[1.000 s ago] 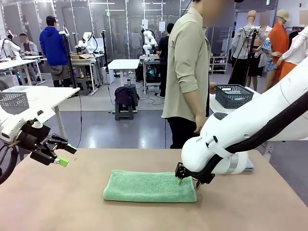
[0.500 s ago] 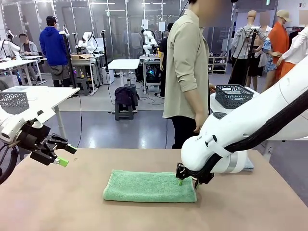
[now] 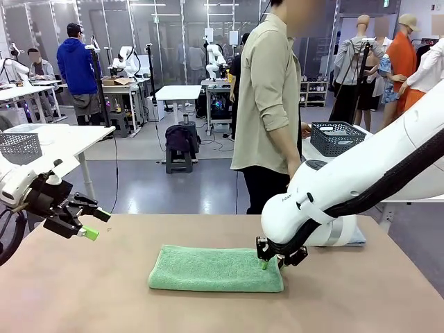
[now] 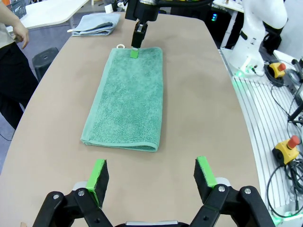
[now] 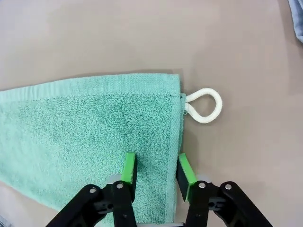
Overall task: Fold the towels and place them in the basket.
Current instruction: When a person lays out a Towel with hook on the table, fold it in half twice.
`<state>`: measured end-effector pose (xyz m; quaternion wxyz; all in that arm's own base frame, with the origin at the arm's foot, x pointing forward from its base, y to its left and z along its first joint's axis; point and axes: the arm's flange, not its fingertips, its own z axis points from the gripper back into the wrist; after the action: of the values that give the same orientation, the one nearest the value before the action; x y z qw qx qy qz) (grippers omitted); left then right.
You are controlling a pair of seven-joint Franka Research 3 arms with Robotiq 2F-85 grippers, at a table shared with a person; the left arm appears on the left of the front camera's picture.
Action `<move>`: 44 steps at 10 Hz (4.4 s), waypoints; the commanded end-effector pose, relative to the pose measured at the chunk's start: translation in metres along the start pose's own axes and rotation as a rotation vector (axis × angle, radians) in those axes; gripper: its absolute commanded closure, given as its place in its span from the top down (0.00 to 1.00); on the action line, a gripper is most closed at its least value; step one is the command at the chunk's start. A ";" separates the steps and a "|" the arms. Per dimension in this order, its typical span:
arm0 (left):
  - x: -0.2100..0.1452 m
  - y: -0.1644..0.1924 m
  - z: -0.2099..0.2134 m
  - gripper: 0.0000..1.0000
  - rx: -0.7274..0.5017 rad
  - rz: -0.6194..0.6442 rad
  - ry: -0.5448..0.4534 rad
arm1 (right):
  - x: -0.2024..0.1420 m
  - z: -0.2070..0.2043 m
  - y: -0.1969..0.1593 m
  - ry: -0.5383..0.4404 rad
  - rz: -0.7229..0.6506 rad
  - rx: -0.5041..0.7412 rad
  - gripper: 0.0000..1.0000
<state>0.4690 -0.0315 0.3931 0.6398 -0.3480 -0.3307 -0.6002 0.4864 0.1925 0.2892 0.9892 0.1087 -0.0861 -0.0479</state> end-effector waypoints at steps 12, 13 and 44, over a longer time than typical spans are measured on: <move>0.002 0.001 0.002 0.92 0.000 0.014 0.011 | 0.017 0.033 0.005 0.019 0.079 -0.092 0.00; 0.002 0.001 0.002 0.92 0.000 0.014 0.011 | 0.021 0.042 0.010 0.010 0.107 -0.108 0.00; 0.002 0.001 0.002 0.92 0.000 0.014 0.011 | -0.027 0.014 0.271 0.080 0.047 -0.081 0.45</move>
<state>0.4691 -0.0316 0.3934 0.6398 -0.3477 -0.3307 -0.6003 0.4896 0.4725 0.3506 0.9950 0.0698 -0.0668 -0.0272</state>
